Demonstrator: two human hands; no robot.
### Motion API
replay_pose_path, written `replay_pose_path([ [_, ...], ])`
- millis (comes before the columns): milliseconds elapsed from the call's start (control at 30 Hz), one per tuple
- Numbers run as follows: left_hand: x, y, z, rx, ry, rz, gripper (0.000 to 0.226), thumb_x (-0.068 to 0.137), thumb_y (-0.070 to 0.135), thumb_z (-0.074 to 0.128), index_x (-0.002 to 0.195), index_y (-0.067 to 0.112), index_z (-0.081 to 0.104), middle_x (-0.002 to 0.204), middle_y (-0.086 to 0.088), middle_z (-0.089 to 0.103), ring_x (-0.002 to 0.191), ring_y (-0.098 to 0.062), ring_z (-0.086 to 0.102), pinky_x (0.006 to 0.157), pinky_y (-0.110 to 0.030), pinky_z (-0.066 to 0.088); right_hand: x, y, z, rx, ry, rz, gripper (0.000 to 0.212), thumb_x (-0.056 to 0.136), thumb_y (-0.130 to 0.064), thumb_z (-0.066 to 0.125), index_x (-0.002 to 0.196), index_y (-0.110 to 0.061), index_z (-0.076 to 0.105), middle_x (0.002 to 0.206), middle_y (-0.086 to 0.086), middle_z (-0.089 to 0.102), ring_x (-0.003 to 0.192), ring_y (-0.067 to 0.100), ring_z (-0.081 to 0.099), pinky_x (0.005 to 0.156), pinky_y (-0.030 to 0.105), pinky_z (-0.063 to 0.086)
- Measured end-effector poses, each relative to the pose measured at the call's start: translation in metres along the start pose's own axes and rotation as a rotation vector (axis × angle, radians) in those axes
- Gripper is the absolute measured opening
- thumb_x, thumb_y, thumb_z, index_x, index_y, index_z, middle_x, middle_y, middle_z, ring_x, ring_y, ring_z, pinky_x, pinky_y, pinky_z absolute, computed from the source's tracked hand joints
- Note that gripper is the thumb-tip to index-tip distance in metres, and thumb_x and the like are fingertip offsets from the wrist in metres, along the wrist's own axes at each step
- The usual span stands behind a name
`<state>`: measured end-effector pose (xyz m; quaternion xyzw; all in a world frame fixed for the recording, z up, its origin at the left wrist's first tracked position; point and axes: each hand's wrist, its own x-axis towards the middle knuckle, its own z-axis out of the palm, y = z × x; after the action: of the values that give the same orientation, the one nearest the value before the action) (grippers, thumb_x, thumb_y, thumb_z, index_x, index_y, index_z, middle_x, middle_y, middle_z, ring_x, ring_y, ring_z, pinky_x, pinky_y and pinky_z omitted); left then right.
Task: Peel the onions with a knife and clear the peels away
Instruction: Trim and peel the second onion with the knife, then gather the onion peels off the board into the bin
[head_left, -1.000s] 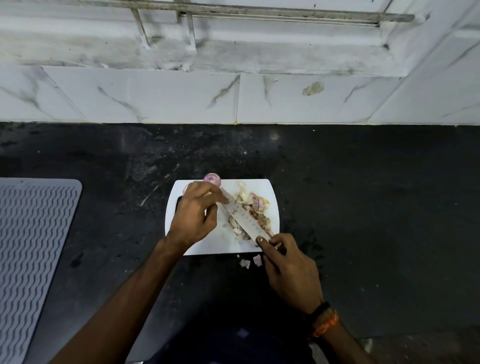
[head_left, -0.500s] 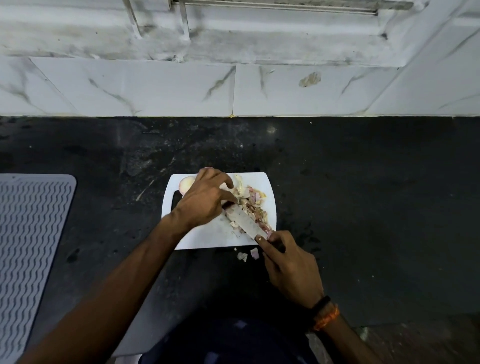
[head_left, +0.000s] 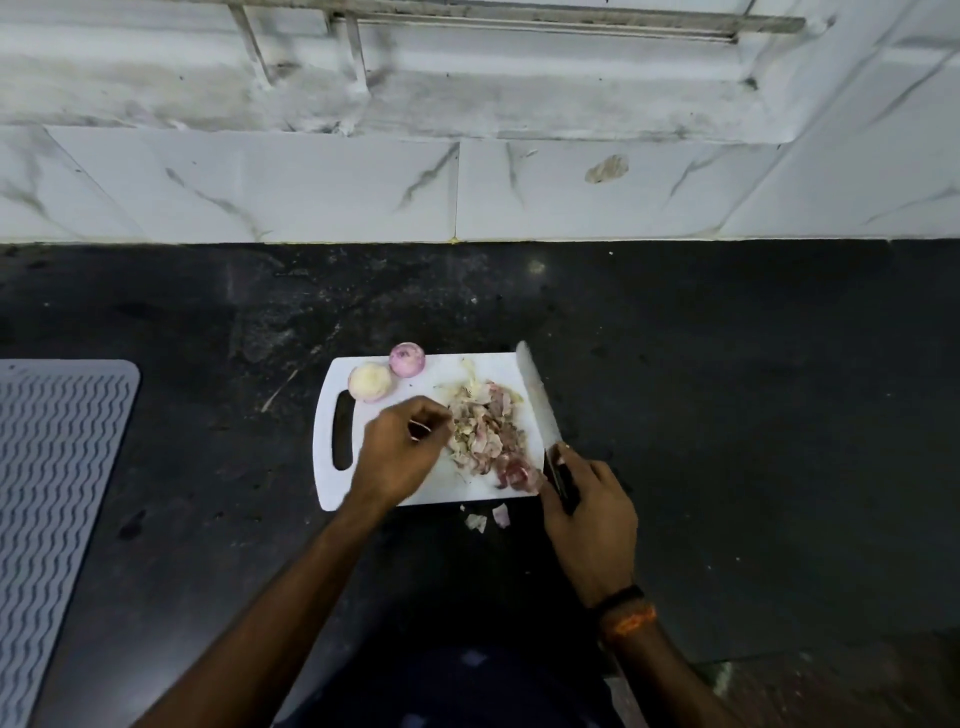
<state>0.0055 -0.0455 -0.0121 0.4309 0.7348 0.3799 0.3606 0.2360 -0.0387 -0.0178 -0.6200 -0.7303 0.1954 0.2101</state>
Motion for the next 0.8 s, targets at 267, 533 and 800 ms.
replay_pose_path([
  [267, -0.024, -0.015, 0.020, 0.151, 0.013, 0.205, 0.019, 0.084, 0.006, 0.072, 0.099, 0.017, 0.074, 0.094, 0.005, 0.072, 0.087, -0.013, 0.066, 0.079, -0.032, 0.055, 0.032, 0.019, 0.002, 0.358, -0.095, 0.375, 0.013, 0.099, -0.027, 0.057, 0.104, -0.022, 0.068, 0.095, -0.001, 0.066, 0.090, 0.017, 0.064, 0.080, 0.032, 0.049],
  [533, -0.008, -0.030, 0.017, 0.270, 0.026, 0.118, 0.047, 0.084, 0.017, 0.075, 0.129, 0.013, 0.062, 0.128, -0.008, 0.061, 0.111, -0.030, 0.059, 0.092, -0.047, 0.054, 0.038, 0.052, -0.007, 0.278, -0.110, 0.398, 0.027, 0.088, -0.021, 0.074, 0.115, -0.020, 0.070, 0.104, -0.004, 0.070, 0.094, 0.008, 0.065, 0.081, 0.021, 0.051],
  [800, -0.019, -0.019, 0.012, 0.429, -0.192, 0.022, 0.109, 0.051, 0.061, 0.092, 0.140, 0.021, 0.043, 0.137, -0.001, 0.042, 0.123, -0.019, 0.045, 0.097, -0.042, 0.050, 0.038, 0.043, -0.015, -0.053, -0.068, 0.149, 0.024, 0.090, -0.019, 0.071, 0.113, -0.016, 0.070, 0.115, 0.001, 0.060, 0.087, 0.007, 0.054, 0.083, 0.019, 0.043],
])
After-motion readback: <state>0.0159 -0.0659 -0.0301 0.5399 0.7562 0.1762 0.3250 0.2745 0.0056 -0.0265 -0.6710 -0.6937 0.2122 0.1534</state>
